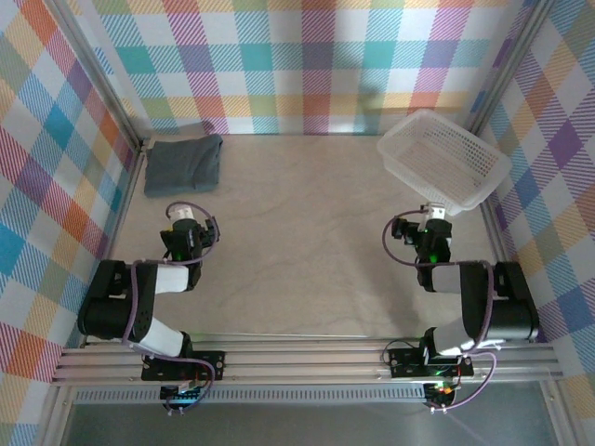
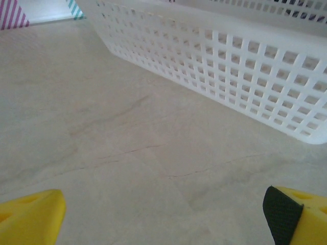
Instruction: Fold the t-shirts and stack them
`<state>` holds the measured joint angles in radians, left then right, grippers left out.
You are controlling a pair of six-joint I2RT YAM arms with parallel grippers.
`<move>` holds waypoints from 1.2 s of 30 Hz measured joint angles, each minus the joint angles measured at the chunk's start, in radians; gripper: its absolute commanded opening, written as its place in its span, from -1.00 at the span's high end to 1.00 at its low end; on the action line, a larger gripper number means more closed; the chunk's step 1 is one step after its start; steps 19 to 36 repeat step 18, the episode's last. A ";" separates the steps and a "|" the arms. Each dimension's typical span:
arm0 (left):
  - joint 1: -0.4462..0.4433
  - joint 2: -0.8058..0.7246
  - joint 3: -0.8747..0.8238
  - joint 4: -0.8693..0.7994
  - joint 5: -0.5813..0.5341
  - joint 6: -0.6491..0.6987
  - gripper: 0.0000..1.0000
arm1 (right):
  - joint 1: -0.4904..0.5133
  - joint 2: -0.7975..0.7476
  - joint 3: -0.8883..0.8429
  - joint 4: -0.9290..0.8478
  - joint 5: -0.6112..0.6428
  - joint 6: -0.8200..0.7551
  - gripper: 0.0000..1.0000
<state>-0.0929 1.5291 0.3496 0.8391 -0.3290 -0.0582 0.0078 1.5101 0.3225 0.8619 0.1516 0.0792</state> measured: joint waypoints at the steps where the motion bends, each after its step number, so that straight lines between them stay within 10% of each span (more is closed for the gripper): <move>1: -0.005 0.012 -0.027 0.045 0.008 0.006 -1.00 | -0.003 0.012 -0.003 0.004 -0.012 -0.004 -0.99; 36: 0.002 0.037 0.040 0.014 0.050 0.026 -1.00 | 0.006 0.019 0.060 -0.012 -0.045 -0.021 -0.99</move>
